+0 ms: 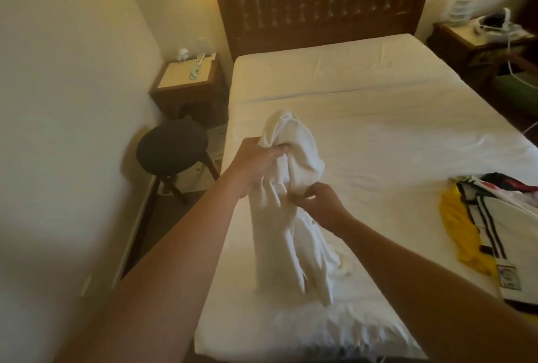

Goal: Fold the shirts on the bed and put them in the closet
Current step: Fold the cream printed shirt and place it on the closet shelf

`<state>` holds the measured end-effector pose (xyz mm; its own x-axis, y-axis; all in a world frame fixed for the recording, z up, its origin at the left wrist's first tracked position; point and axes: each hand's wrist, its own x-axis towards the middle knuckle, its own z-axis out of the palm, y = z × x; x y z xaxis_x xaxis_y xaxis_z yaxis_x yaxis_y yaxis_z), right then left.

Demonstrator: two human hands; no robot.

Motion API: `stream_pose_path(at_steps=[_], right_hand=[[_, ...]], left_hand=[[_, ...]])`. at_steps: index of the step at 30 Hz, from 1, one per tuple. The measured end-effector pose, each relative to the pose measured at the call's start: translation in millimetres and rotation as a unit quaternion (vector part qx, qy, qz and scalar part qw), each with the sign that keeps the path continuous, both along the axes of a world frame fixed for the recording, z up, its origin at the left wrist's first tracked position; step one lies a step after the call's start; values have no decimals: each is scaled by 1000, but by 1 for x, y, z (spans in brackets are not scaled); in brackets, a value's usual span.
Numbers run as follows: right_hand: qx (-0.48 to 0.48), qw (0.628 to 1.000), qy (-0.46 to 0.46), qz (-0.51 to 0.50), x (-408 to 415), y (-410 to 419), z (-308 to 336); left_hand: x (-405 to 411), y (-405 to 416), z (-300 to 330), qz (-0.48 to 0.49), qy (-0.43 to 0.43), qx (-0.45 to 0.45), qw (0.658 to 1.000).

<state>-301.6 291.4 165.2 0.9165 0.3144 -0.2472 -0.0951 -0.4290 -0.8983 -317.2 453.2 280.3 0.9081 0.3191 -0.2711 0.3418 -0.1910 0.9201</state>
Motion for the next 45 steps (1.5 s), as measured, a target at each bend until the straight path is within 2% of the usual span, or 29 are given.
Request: stream_pose_path(at_steps=[5, 7, 10, 12, 14, 16, 18, 21, 25, 27, 30, 32, 34, 37, 40, 42, 45], right_hand=[[43, 995, -14, -91, 14, 5, 4], [59, 991, -42, -108, 19, 4, 15], [27, 990, -125, -51, 26, 8, 38], [16, 987, -161, 24, 27, 12, 57], [1, 979, -174, 106, 26, 17, 75], [-14, 972, -177, 151, 25, 16, 89], [-30, 971, -185, 150, 25, 5, 99], [-95, 969, -191, 128, 21, -24, 94], [-230, 950, -186, 98, 14, -70, 41], [-286, 945, -154, 44, 10, -106, 9], [-292, 952, -84, -46, 0, -153, -26], [-233, 967, -68, -72, -1, -157, -33], [-152, 986, -51, -53, 3, -138, -30], [-86, 993, -67, 42, 10, -93, -13], [-30, 987, -100, 123, 19, -63, 10], [-46, 983, -87, 154, 30, -58, 14], [-99, 976, -36, 189, 46, -69, 3]], left_hand=[[-15, 39, -6, 36, 15, 6, 999], [-25, 62, -16, 77, 53, 64, 994], [-40, 83, -29, 56, 125, 225, 965], [-41, 77, -26, 10, 92, 303, 949], [-36, 57, -15, -80, 38, 330, 940], [-26, 34, -8, -176, 15, 261, 949], [-14, 18, -11, -218, 26, 171, 961], [-7, -3, -18, -244, 14, 163, 956], [0, -17, -11, -232, -28, 97, 967], [4, -10, -3, -196, -54, 51, 978], [8, 10, 9, -145, -51, 4, 988], [10, 16, 12, -164, -39, 23, 985], [11, 7, 13, -207, -16, 63, 976], [11, -23, 9, -283, 31, 141, 948], [13, -49, 5, -331, 38, 196, 922], [16, -57, 8, -332, 42, 213, 918], [17, -57, 15, -279, 39, 211, 936]])
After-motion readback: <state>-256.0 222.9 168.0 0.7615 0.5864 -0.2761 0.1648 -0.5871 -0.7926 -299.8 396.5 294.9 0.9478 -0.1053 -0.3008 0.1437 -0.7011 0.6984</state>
